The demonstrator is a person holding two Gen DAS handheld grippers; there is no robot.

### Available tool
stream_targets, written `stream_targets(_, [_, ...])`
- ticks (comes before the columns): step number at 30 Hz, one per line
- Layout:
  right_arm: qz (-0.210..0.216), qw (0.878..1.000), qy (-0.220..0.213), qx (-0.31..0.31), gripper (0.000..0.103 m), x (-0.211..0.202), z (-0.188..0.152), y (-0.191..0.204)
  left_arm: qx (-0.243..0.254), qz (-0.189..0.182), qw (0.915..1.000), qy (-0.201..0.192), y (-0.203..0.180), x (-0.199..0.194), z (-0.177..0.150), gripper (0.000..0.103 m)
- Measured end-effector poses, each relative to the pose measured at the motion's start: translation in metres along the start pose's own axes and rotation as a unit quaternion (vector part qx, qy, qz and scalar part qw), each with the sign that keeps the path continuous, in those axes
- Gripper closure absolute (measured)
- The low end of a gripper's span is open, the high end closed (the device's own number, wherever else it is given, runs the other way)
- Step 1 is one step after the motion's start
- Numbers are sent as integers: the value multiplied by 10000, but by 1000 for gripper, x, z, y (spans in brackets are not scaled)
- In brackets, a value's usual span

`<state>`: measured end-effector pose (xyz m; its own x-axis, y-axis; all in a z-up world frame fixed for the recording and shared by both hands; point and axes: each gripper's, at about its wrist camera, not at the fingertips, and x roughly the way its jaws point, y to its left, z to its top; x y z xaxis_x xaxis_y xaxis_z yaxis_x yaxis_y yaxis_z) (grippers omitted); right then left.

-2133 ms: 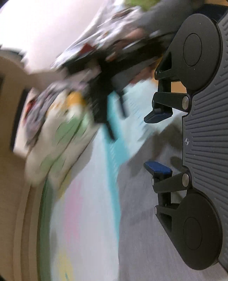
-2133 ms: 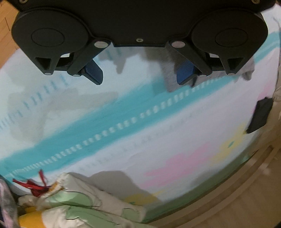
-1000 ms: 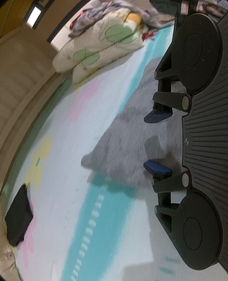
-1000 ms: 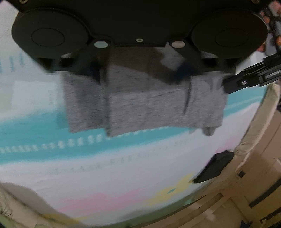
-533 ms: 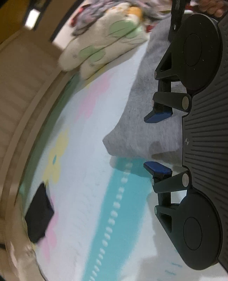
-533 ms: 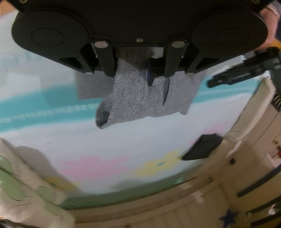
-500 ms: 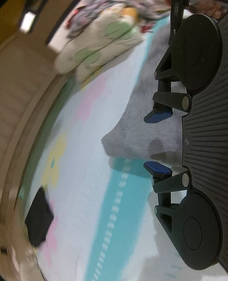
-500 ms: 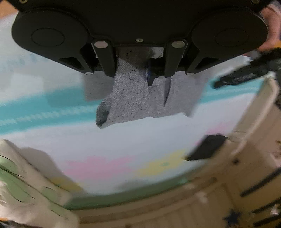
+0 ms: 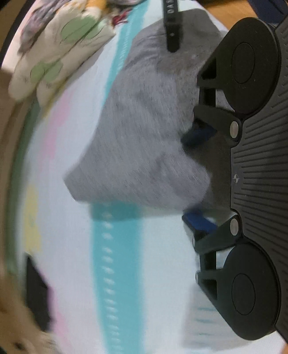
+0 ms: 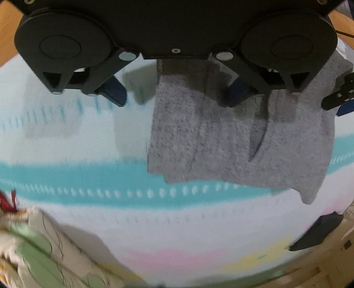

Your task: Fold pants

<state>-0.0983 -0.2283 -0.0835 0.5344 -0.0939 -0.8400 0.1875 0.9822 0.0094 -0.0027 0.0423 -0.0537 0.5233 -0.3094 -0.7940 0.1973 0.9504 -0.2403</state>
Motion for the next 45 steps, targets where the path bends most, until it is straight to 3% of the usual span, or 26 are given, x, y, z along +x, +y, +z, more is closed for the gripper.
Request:
stream_targets(2, [98,9996,110,235,2,5,-1,-8,-197,-130,9997,-21,7,-2,-1,32])
stream_targets(5, [341,9969,336,618,2,11,2,-21,47,-13,9999,-97,1,-3,-4,32])
stream_targets(9, [659,9924,548,879,0,17,3,-31,9,0,9997,-228,0,-2,-8,29])
stream_targets(16, [549,9938,448,854,0,14,0,-27,-84,224,9996,-143,-6,4,-1,25])
stream_targets(29, [389,9918,766,949,0,18,9,-23,-277,807,9963,7,-25,15,8,11])
stream_targets(33, [467,9915,756,952,0,17,7,-25,-314,833,9960,87,-26,18,13,9])
stream_targets(37, [590,9920,600,942,0,17,3,-29,-248,802,9964,70,-26,19,14,9])
stream_targets(42, [607,9930,-72,1012,0,9,-18,-29,-171,622,9979,-18,-19,19,13,9])
stream_targets(45, [636,9946,-194,803,0,9,-20,-27,-165,495,9986,-36,-16,19,14,11])
